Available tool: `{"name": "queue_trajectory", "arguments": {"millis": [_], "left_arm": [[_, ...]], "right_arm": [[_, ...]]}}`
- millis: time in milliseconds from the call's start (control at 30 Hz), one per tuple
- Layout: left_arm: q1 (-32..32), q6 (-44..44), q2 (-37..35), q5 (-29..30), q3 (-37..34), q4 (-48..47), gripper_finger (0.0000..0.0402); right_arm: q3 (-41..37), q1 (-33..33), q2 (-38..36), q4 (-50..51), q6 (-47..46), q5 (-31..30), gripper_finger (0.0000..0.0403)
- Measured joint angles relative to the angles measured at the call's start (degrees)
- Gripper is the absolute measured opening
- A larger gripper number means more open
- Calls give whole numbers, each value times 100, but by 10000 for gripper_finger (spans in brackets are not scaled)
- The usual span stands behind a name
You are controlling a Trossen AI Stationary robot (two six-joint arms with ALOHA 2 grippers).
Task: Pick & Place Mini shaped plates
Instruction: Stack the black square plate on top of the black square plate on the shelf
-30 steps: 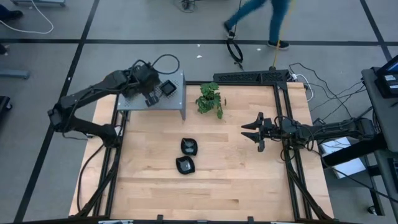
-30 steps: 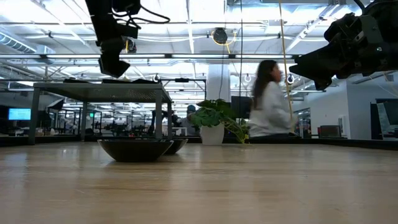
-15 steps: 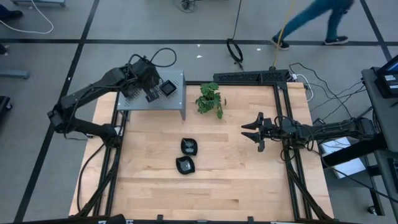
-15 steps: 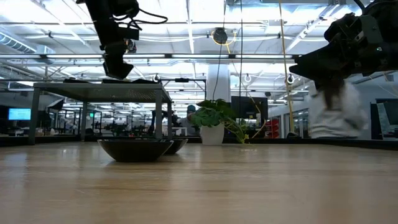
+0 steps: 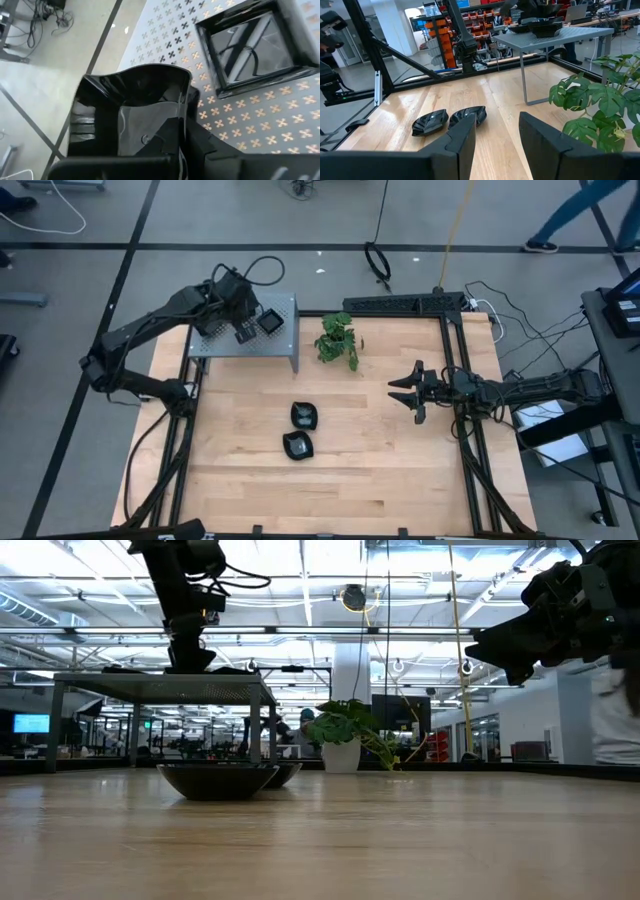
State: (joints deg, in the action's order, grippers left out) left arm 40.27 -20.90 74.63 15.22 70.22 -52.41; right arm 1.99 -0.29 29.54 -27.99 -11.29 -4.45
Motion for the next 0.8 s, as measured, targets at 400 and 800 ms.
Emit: {"name": "queue_trajectory", "arguments": {"millis": [400, 800], "left_arm": [[0, 150, 0, 37, 0, -1, 51], [-69, 405, -47, 460, 0, -3, 122]], "right_arm": [[1, 1, 0, 0, 0, 0, 141], [-1, 1, 0, 0, 0, 0, 141]]}}
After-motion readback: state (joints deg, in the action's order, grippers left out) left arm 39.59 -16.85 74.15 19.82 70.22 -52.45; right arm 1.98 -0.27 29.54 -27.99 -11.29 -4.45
